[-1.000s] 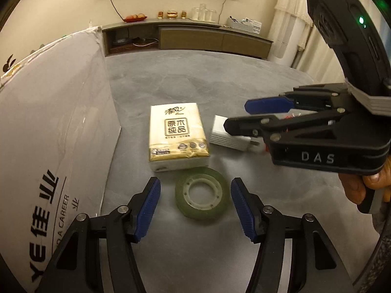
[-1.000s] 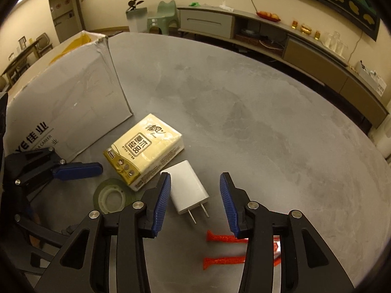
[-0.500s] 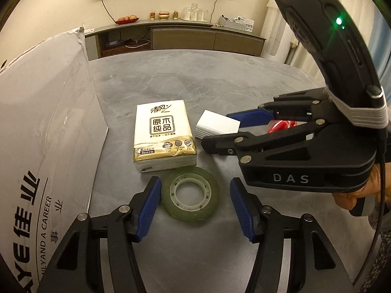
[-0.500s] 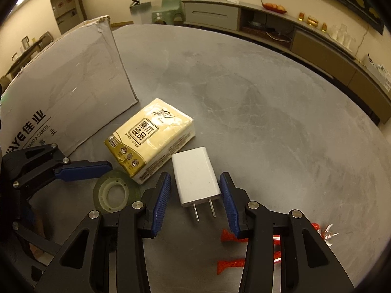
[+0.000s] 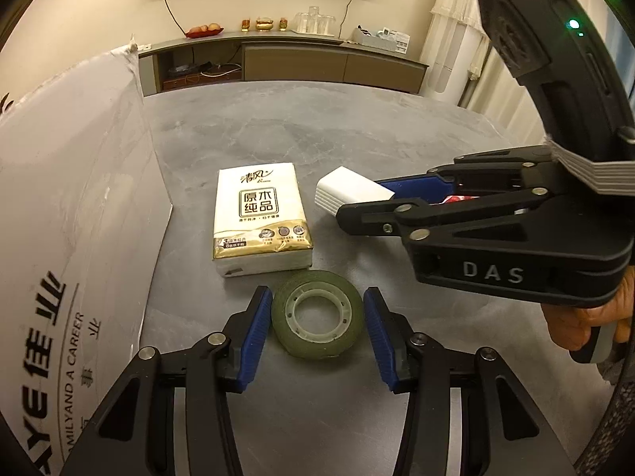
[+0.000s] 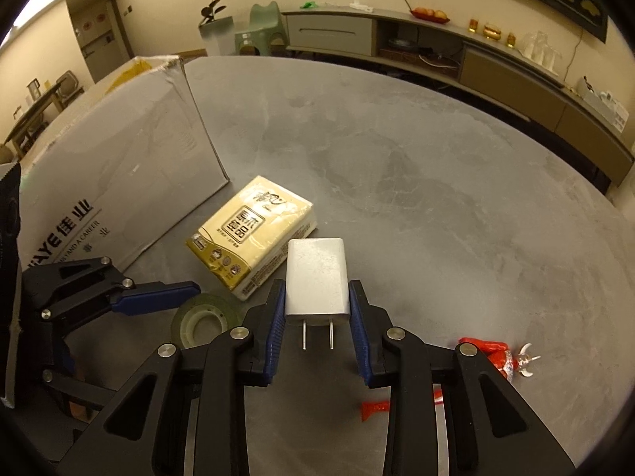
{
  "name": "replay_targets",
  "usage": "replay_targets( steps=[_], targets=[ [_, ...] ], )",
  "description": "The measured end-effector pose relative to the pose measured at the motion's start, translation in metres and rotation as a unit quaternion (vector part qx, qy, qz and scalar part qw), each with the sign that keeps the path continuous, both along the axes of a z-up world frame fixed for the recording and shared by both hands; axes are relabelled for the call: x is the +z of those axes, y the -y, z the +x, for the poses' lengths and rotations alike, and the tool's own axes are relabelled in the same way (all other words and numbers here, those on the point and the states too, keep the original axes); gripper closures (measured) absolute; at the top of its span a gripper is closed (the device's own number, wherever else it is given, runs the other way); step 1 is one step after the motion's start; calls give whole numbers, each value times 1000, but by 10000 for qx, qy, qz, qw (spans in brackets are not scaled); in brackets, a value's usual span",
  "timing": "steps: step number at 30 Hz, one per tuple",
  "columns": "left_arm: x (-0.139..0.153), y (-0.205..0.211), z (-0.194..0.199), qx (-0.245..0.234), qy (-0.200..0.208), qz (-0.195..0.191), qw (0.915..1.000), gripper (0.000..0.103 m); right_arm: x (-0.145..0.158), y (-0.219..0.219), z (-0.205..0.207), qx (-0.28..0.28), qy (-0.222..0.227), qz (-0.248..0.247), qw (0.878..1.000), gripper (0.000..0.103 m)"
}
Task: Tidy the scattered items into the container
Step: 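Grasp the white charger with the right tool while the left tool grasps the green tape roll, then carry the charger and tape roll over the white cardboard box with both tools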
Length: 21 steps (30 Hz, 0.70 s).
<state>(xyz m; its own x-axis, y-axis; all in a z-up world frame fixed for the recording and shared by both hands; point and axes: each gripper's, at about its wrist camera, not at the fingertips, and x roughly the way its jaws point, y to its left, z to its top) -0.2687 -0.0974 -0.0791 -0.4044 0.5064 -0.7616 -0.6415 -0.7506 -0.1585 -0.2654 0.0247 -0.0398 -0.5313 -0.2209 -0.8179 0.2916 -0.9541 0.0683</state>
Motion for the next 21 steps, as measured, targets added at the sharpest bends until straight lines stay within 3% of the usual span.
replay_targets(
  steps=[8, 21],
  targets=[
    [28, 6, 12, -57, -101, 280, 9995, 54, 31, 3, 24, -236, -213, -150, 9994, 71],
    [74, 37, 25, -51, -317, 768, 9965, 54, 93, 24, 60, -538, -965, -323, 9934, 71]
  ],
)
